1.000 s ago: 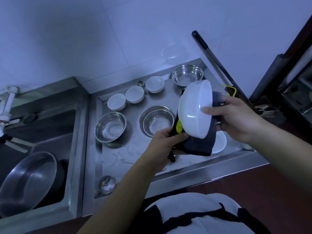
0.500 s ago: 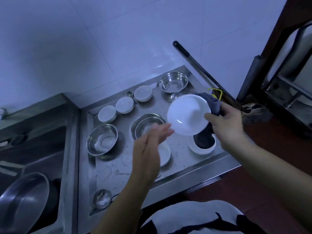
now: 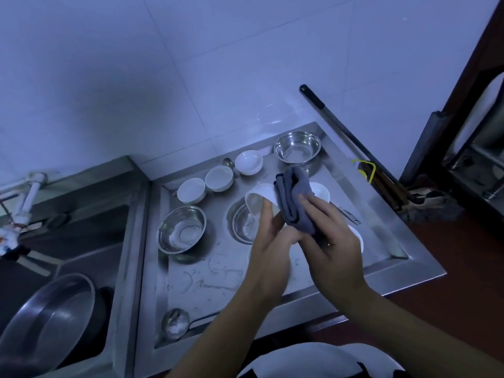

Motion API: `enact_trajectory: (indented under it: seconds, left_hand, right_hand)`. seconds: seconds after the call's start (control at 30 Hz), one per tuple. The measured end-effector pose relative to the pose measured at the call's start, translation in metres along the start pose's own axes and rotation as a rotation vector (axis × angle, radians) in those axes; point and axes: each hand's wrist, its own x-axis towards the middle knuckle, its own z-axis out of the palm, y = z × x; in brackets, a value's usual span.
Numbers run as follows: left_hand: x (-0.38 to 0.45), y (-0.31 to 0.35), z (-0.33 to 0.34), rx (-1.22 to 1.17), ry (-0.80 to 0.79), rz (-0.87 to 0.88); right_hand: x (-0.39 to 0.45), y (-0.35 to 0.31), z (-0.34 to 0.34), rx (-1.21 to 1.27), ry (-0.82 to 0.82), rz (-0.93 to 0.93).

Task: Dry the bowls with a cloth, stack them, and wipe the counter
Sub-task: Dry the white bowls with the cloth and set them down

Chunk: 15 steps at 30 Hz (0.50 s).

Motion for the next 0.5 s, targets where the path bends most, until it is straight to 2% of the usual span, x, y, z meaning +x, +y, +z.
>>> enact_trajectory:
  seconds: [0.07, 0.17, 0.23, 0.37, 0.5]
  left_hand:
    - [-0.001, 0.006, -0.011, 0.023, -0.027, 0.014]
    - [0.002, 0.009, -0.020, 0.133, 0.008, 0.057]
    - [0.004, 0.012, -0.024, 0.176, 0.036, 0.101]
    - [0.005, 0.020, -0.032, 0.151, 0.045, 0.148]
    - [0.002, 0.029, -0.041, 0.111, -0.026, 0.096]
  right_hand:
    - [0.005, -0.006, -0.003, 0.040, -0.066, -0.056]
    - [0.015, -0.013, -0.003, 0.181, -0.206, 0.003]
    - [0.016, -0.020, -0.001, 0.227, -0.237, 0.010]
    - [0.021, -0.030, 0.005, 0.205, -0.291, -0.057]
    - [0.054, -0.048, 0.002, 0.291, -0.476, -0.029]
